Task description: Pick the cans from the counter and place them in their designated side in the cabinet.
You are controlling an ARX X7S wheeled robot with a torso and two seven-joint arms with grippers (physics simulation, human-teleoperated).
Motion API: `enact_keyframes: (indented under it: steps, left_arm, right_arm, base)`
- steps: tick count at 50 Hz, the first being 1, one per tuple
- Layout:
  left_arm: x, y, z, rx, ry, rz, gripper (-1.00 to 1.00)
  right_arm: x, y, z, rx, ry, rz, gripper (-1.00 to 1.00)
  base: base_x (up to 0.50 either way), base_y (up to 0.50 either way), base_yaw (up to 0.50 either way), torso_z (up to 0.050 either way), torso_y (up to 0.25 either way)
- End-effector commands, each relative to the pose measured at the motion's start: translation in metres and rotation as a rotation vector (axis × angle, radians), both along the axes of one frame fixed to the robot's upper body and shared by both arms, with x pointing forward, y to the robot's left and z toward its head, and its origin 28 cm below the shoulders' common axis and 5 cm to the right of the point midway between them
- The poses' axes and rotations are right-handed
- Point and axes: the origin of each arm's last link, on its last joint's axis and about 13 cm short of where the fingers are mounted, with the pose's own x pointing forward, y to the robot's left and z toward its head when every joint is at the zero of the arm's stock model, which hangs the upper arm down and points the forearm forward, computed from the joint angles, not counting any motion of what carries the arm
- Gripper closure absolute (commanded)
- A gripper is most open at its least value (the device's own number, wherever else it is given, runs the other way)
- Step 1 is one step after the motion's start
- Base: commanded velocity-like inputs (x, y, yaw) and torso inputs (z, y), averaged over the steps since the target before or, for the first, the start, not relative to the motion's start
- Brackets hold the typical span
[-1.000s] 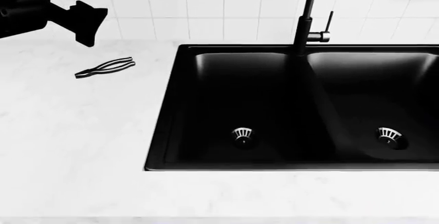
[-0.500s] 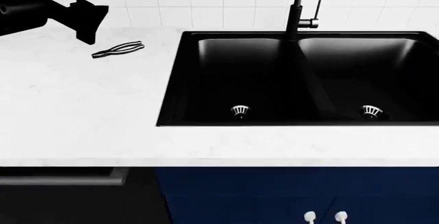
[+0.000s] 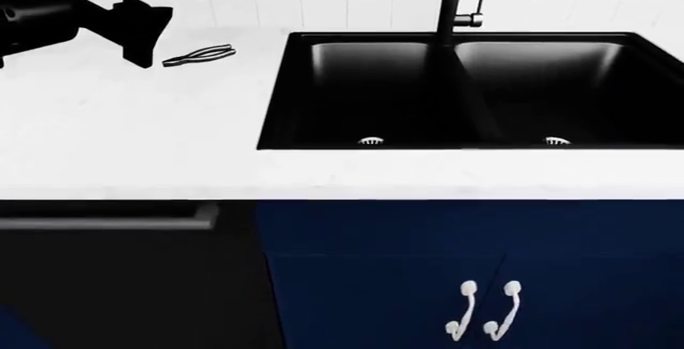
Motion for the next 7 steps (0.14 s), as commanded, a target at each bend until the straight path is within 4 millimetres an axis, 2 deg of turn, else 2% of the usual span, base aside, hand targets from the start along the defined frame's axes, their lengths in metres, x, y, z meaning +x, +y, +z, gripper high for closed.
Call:
enact_keyframes:
  steps: [1,7]
  left_arm:
    - [0.0002,-0.0016,0.0013,-0.004,-0.004,-0.003,-1.00]
    - [-0.0001,-0.0024,0.0034,-0.006,-0.008,-0.005,-1.00]
  right_arm:
    - [0.0000,0.0000,-0.0001,0.000,0.000,0.000,-1.00]
    - [0.0000,0.0000,-0.0001,0.000,0.000,0.000,-1.00]
  base:
    - [-0.32,0.00,0.00,0.000,0.000]
    - [-0.31,0.00,0.00,0.000,0.000]
